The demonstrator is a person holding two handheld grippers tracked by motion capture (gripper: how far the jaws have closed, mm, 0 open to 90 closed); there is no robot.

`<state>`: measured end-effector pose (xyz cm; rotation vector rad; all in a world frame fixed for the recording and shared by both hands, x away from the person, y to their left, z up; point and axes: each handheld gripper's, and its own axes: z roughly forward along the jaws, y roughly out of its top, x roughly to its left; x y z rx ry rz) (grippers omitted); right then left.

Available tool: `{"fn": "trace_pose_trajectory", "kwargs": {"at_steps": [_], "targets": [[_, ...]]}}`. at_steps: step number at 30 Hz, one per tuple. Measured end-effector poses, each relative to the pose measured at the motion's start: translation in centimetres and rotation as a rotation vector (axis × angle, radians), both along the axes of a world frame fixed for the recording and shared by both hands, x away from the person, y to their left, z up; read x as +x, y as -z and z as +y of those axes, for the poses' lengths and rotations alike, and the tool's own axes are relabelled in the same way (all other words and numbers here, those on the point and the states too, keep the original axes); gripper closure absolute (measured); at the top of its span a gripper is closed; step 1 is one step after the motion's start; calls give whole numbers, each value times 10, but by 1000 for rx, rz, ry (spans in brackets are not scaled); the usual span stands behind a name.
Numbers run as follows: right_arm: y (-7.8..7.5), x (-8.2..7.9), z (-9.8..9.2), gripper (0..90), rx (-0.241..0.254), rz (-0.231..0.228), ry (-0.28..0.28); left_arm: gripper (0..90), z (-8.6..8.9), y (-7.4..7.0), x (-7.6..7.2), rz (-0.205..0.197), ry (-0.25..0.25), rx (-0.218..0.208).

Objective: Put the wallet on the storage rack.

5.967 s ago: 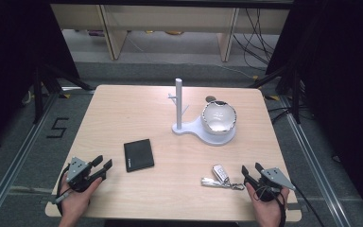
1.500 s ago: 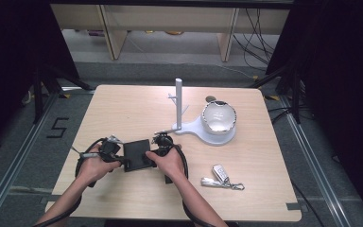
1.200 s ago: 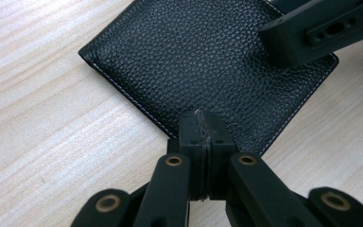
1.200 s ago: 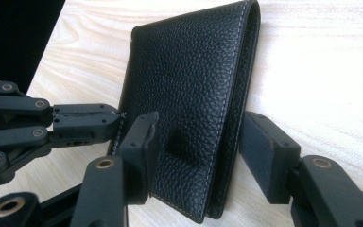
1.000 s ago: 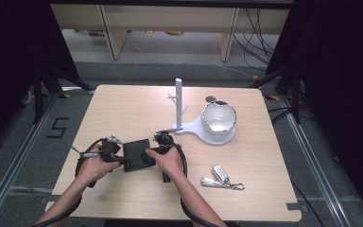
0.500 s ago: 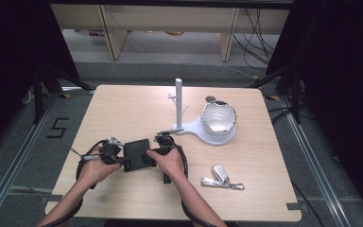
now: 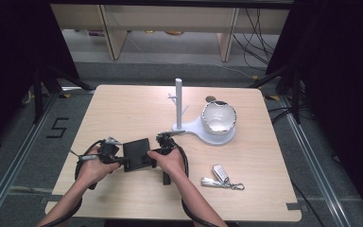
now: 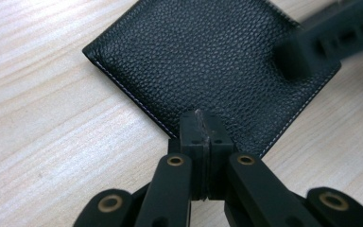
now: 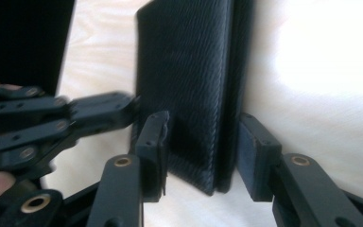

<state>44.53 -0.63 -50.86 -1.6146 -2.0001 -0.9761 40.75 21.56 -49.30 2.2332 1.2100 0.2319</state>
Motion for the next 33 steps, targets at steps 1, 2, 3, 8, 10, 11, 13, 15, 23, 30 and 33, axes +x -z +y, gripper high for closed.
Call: {"fn": "trace_pose_trajectory", "kwargs": {"at_steps": [1,2,3,8,10,11,13,15,23,30,33], "targets": [[0,-1,2,591,-3,-4,-6,891,0,0,0,1,2,0],[-1,-2,7,589,-16,-31,5,890,0,0,0,6,-2,0],[-1,-2,7,589,-16,-31,5,890,0,0,0,6,-2,0],[-2,-1,6,609,-45,2,1,888,0,0,0,-2,9,1],[1,1,6,614,-16,-57,-25,884,2,0,1,6,15,-6],[1,2,6,615,-24,-60,-27,883,2,1,1,-1,10,-16],[1,3,7,612,-33,-64,-38,883,3,1,1,-2,16,-21],[0,5,9,595,-40,-79,-39,883,3,1,0,-4,19,-16],[-7,5,9,744,-30,-70,-7,876,2,-1,2,5,28,6],[-38,10,9,792,-100,-195,-104,787,9,-14,-2,-62,-10,-128],[-64,13,5,793,-262,-251,-195,758,13,-24,-6,-94,-9,-155]]}}
